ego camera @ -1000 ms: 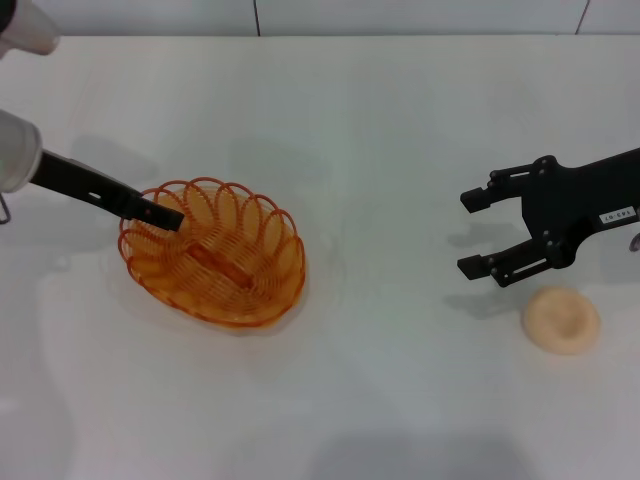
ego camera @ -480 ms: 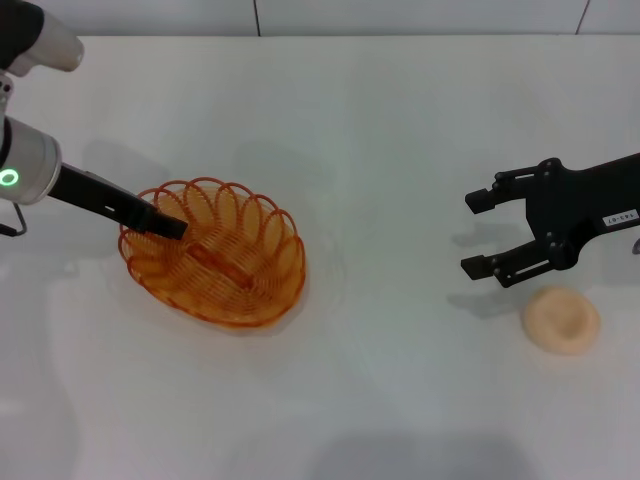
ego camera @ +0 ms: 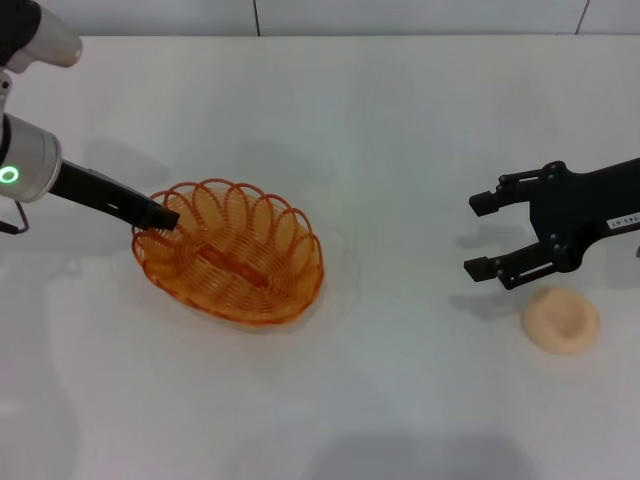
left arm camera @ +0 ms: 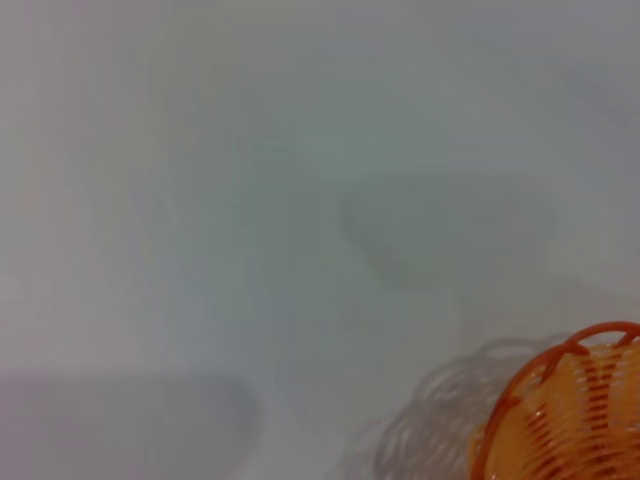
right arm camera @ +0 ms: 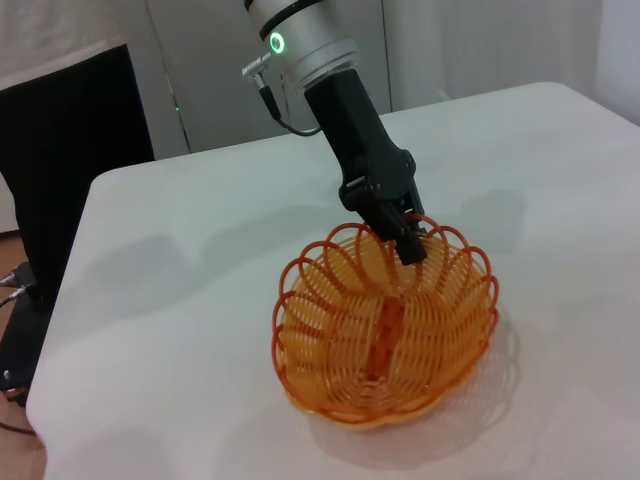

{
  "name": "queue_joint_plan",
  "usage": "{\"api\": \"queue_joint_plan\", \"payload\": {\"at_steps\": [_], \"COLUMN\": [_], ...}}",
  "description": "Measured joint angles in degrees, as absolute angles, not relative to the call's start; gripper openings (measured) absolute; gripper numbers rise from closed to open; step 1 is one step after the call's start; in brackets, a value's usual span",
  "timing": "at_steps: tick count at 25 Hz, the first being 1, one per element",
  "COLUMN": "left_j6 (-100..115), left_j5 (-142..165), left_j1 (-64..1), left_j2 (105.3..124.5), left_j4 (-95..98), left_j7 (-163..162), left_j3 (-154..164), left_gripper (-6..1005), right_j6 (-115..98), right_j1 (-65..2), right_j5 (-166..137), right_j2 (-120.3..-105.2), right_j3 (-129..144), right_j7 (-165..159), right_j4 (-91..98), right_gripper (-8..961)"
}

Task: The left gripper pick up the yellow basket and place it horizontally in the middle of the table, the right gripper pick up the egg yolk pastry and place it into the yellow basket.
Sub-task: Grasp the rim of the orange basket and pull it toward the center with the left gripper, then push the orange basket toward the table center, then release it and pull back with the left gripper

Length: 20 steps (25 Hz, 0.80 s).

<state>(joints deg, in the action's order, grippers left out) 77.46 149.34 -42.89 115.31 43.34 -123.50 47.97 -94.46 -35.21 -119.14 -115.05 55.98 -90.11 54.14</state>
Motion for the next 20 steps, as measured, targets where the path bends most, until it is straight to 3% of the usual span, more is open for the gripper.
{"api": "queue_joint_plan", "payload": {"at_steps": [8,20], "left_j6": [81.9,85.1], "left_j5": [143.0,137.3], "left_j1": [-40.0,-36.7], "left_j2": [115.09,119.24], "left_j4": [48.1,55.6], "left_j7": [-124.4,-142.4], "left_j3": [47.6,48.5], "left_gripper": [119,89], "right_j6": [-94.7,-94.2], "right_j1": [-34.6,-33.2], "right_j5": [-119.1,-118.9], "right_j2": [-114.99,-114.94], "right_j3": [55.9,55.8], "right_j7": [-90.3,-90.3], "right_j4": [54.9,56.9], "right_gripper": [852,853]}}
